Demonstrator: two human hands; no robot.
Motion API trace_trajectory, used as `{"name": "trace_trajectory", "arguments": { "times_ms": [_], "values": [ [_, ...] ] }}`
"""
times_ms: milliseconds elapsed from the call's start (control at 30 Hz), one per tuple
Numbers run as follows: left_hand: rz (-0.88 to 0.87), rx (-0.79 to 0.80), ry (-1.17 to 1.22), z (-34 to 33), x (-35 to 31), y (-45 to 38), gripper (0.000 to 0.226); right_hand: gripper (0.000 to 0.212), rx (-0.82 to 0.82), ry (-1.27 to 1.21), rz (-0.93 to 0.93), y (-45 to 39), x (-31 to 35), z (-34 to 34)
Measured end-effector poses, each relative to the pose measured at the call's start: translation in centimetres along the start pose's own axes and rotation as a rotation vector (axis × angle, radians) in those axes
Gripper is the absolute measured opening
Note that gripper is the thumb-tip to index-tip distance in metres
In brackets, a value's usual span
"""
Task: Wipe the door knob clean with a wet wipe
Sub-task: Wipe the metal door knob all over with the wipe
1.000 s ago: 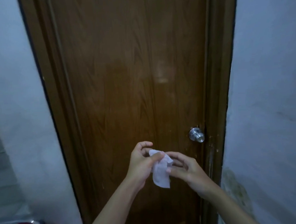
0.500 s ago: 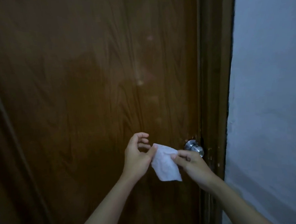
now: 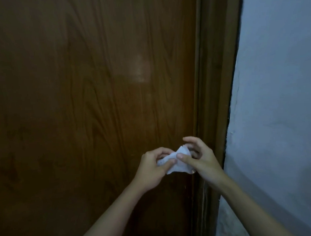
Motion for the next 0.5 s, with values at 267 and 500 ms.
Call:
{"name": "trace_trajectory", "arguments": {
  "times_ms": [267,500],
  "values": [
    [0.127,-0.185,0.002,-3.7,1.8,-2.5,0.045,0.03,-0.242,0.146,0.181,-1.9,-1.6,5.5],
    [0.222,-0.066,-0.222,-6.9,4.3,-2.1,0.077,0.04,-0.042,0.571,0.255,-1.9,-6.0,3.1]
  ]
}}
Point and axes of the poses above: each hand's wrist, its own y-axis away from the middle knuckle, its own z-axis out of the back of the hand, x = y × z, the point moved 7 cm from there along -y, towards the middle knuckle
